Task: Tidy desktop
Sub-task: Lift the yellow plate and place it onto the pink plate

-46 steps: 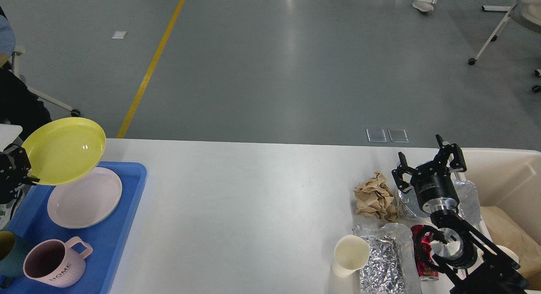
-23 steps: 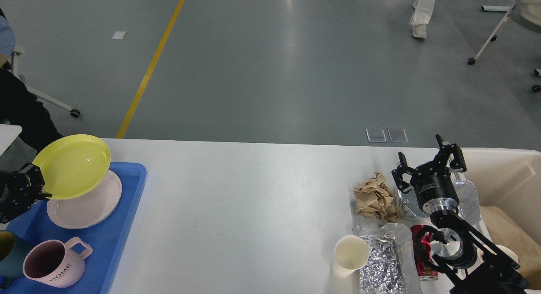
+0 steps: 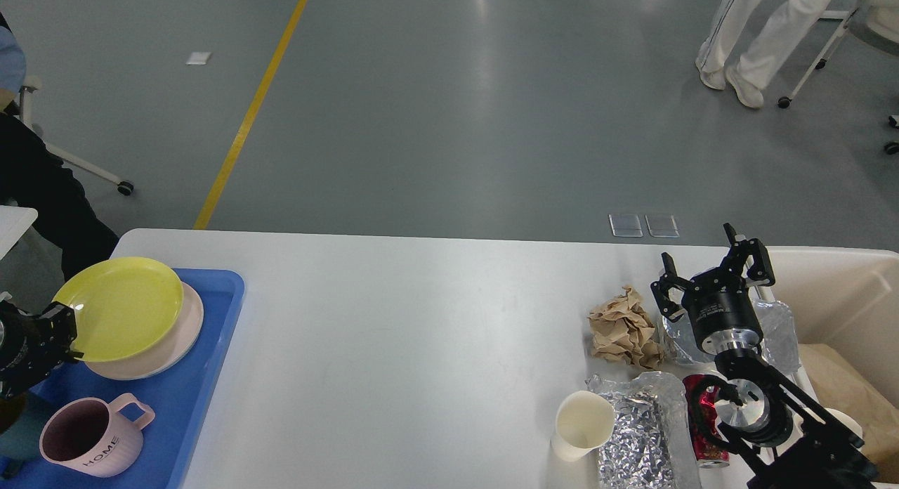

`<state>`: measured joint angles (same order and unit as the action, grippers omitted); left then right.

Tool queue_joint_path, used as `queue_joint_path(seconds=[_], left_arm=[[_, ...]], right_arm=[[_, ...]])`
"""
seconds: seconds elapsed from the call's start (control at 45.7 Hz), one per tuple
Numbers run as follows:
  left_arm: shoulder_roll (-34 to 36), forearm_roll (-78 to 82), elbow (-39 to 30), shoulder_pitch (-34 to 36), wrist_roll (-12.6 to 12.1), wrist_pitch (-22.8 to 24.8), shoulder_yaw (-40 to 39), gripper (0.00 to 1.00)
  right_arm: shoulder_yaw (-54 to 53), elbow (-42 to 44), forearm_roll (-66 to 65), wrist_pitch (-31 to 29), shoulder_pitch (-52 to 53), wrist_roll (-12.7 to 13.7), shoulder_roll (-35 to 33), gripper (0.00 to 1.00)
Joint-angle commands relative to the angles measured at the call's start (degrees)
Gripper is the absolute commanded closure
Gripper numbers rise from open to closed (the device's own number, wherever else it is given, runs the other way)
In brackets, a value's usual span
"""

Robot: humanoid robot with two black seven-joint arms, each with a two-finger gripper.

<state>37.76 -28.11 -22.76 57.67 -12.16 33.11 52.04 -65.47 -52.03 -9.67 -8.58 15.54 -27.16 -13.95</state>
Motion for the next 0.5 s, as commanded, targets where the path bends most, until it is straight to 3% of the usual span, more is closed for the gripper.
queue_joint_path(seconds=[0.0,0.131,0.197,0.219,0.284,0.372,0.481], left_arm=[[-0.15,0.16,-0.18,-0.19,-0.41,-0.59,-0.1,1.0],[0.2,-0.02,-0.09,-0.1,0.03,-0.59,-0.63,0.99],[0.03,-0.02,-0.18,-0.1,0.2,-0.59,-0.8,0.93],[-0.23,0.16,-0.18,-0.1,0.29,-0.59,-0.8,0.83],[-0.24,0.25,-0.18,-0.19,0.29,-0.59,-0.72,0.65],[-0.15,0.25,-0.18,-0.19,0.21,-0.94,-0.72,0.27],[-0.06,0.33,-0.18,-0.1,0.21,-0.94,-0.72,0.13]], right_arm=[[-0.01,0.0,0.0,-0.04,0.01,0.0,-0.02,0.0],[-0.01,0.0,0.0,-0.04,-0.07,0.0,-0.02,0.0],[-0.01,0.0,0.0,-0.04,-0.07,0.0,-0.02,0.0],[-0.01,0.0,0.0,0.05,0.01,0.0,-0.02,0.0],[-0.01,0.0,0.0,-0.04,-0.07,0.0,0.06,0.0],[-0.01,0.0,0.0,0.05,0.01,0.0,-0.02,0.0],[-0.01,0.0,0.0,-0.04,0.01,0.0,-0.02,0.0]])
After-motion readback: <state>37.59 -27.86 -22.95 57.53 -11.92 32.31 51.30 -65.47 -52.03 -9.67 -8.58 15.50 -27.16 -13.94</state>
